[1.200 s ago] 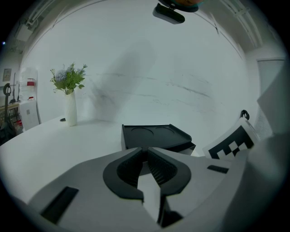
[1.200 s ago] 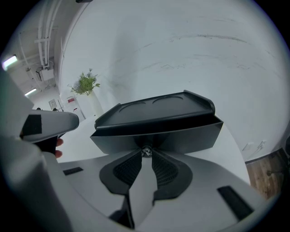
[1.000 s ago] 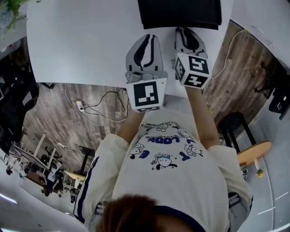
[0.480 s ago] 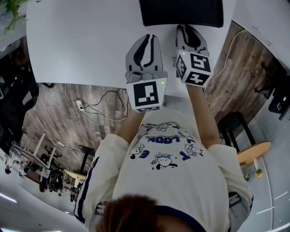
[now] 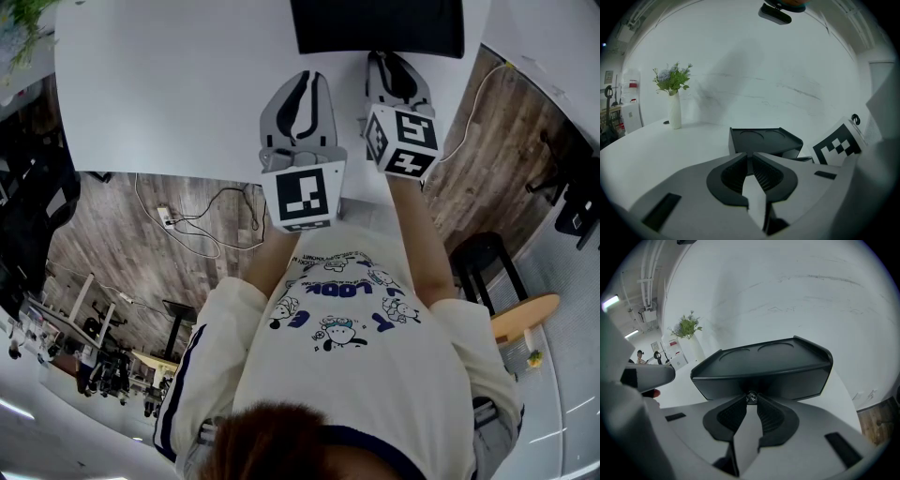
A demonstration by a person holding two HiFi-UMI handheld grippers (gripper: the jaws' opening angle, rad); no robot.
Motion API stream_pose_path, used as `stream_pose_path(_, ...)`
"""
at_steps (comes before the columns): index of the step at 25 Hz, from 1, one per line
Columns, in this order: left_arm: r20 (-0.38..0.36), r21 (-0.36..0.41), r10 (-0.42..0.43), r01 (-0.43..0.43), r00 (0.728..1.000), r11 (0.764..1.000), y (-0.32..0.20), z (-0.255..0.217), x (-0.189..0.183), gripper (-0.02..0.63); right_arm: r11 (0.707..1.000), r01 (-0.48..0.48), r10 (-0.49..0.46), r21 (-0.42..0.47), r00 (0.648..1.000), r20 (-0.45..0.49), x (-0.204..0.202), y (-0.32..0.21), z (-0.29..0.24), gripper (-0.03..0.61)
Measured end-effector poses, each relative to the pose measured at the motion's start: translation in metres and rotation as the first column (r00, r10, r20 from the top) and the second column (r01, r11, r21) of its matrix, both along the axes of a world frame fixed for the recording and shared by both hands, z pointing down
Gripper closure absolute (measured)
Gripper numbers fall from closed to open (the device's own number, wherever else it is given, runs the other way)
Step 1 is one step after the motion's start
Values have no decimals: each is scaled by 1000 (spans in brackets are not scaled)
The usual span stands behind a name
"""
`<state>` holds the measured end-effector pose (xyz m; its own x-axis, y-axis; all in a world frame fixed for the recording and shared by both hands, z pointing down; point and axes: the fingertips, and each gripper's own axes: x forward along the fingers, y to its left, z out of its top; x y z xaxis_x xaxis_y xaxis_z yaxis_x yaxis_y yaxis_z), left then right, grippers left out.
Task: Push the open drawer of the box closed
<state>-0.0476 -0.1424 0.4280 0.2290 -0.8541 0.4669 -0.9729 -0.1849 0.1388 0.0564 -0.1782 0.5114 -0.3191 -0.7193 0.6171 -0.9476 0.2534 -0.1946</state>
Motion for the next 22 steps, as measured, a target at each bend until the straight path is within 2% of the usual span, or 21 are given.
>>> stream_pose_path(9, -4, 9, -7, 7, 1000, 1000, 1, -4, -2, 569, 1000, 3, -3, 5, 1000, -6, -1, 0, 0, 490)
stream_pose_path(12, -7, 24, -8, 8, 1000, 1000, 2, -11, -2, 569, 1000, 14, -14, 11, 1000, -4, -2, 3, -5, 427)
stream_pose_path(14, -7, 41, -6, 7, 1000, 999, 2, -17, -2, 569, 1000, 17, -17, 20, 1000, -5, -4, 7, -13, 422)
stream_pose_path(19, -9, 88, -10, 11, 1000, 996, 3, -40, -3, 569, 997, 17, -17, 75, 1000, 1, -9, 19, -43, 427)
stream_pose_path(22, -10, 123, -10, 11, 1000, 992, 5, -56, -2, 569, 992, 26, -26, 127, 1000, -4, -12, 25, -68, 464)
